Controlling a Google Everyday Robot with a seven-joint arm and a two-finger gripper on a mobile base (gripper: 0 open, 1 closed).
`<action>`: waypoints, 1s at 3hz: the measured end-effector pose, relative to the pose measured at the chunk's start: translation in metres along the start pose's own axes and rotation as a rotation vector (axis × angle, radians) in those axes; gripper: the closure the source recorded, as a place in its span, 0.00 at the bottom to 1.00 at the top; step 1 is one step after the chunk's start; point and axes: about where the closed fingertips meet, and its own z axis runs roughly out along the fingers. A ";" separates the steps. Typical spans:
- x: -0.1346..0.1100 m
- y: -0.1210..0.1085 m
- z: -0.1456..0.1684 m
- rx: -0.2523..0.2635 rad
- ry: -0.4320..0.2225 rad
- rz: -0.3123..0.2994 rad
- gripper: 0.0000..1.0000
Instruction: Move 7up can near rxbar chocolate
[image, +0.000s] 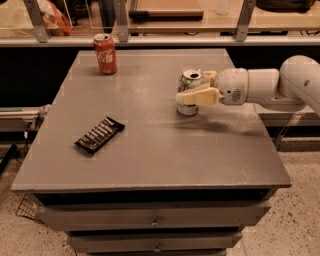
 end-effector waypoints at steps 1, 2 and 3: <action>-0.010 -0.002 0.007 0.016 -0.004 -0.004 0.62; -0.028 0.006 0.016 0.018 -0.022 0.010 0.84; -0.054 0.030 0.029 0.003 -0.042 0.036 1.00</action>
Offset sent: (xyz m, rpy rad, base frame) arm -0.0144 0.0447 0.0580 0.0669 0.0341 -0.0282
